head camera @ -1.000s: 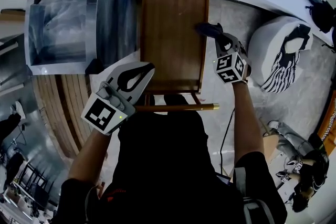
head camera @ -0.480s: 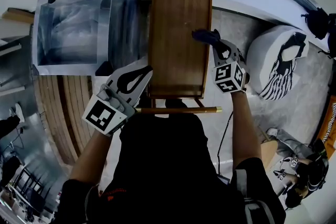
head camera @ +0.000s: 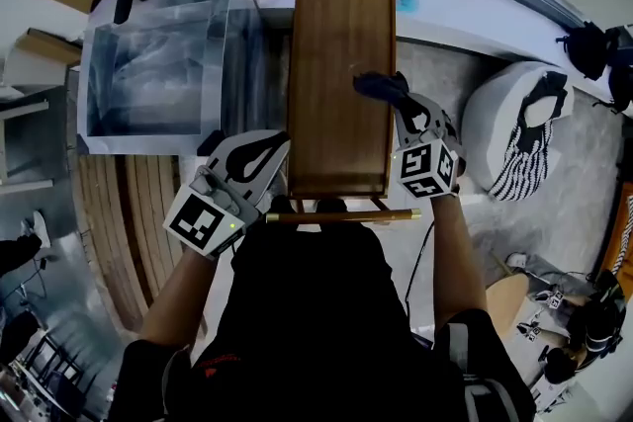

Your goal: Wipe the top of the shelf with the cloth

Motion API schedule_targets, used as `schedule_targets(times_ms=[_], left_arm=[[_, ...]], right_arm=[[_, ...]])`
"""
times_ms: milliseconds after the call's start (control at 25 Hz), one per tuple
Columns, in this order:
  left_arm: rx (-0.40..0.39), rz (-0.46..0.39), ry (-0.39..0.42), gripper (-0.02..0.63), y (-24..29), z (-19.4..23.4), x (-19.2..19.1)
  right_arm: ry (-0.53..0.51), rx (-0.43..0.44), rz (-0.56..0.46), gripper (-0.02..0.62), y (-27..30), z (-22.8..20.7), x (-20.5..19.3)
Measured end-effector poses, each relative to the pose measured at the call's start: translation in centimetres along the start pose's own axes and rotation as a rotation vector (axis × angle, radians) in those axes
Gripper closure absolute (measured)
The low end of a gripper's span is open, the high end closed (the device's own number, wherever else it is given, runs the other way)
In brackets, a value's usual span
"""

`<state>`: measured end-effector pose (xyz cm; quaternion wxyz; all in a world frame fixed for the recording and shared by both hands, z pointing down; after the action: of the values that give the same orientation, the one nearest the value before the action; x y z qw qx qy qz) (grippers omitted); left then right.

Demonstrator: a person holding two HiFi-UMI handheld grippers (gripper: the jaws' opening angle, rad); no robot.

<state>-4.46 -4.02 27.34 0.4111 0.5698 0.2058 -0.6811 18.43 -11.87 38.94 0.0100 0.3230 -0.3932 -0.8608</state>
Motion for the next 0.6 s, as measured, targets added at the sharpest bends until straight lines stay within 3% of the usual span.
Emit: schedule_targets(times_ms=[600], left_arm=[[-0.026, -0.054, 0.066, 0.580, -1.6, -1.1, 4.1]], right_arm=[[0.116, -0.071, -0.139, 0.529, -6.7, -1.4, 5.5]])
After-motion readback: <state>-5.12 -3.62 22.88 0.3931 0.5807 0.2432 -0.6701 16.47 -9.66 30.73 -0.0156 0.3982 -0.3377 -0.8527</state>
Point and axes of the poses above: the fingertips, and each gripper's own axes: y forward along the fingers, z to its left, x out of its top, the point moved 3 cm from there along -y, backward along the fingers, and after that the axes turned 2 degrees about -x, right-handed, at the moved point
